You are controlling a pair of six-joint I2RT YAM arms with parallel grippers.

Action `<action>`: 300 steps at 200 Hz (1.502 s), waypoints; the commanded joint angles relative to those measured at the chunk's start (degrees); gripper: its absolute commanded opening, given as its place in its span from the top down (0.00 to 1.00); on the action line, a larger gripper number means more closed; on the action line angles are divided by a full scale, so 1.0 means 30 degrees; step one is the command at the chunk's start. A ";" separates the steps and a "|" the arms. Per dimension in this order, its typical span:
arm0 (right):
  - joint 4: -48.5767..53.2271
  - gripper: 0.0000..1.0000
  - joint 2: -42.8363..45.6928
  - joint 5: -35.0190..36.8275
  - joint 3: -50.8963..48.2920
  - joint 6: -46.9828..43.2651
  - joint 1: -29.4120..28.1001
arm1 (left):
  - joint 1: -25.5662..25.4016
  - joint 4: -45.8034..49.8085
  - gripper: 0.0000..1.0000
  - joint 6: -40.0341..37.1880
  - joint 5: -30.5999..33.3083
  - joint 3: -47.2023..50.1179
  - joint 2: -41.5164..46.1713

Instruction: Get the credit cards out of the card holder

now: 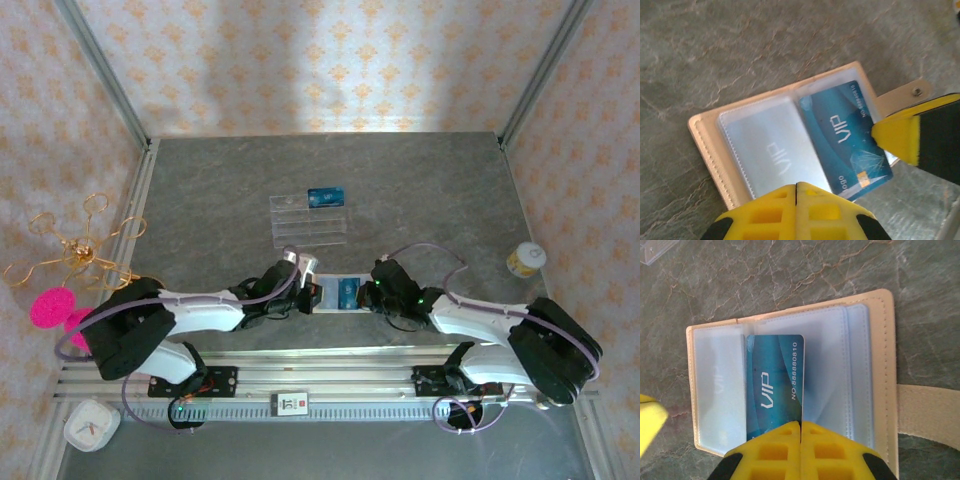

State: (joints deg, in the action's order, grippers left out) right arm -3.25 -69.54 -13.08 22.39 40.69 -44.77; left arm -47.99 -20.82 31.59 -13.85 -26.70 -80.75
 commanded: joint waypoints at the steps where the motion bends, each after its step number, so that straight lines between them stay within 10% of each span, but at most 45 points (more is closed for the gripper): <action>1: 0.1419 1.00 0.1476 0.1520 0.0477 -0.0696 0.0101 | -0.0030 0.0213 0.90 0.0084 0.0148 -0.0258 0.0414; 94: -0.0689 1.00 0.6282 -0.1441 0.0468 -0.3064 0.0101 | 0.2180 -0.9386 0.54 0.2448 -0.5623 0.2985 0.2989; 136: -0.3583 1.00 0.6410 -0.3696 0.0344 -0.3008 0.0100 | 0.2977 -1.6391 0.52 0.5096 -0.7422 0.5188 0.2796; 300: -0.7112 1.00 0.6366 -0.6234 0.1398 -0.1698 -0.0189 | 0.3527 -1.8926 0.58 0.6103 -0.7756 0.5911 0.3286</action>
State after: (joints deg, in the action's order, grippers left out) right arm -20.47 -50.30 -30.96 24.36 34.92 -44.84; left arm -38.09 -71.90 49.23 -34.72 -9.63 -71.09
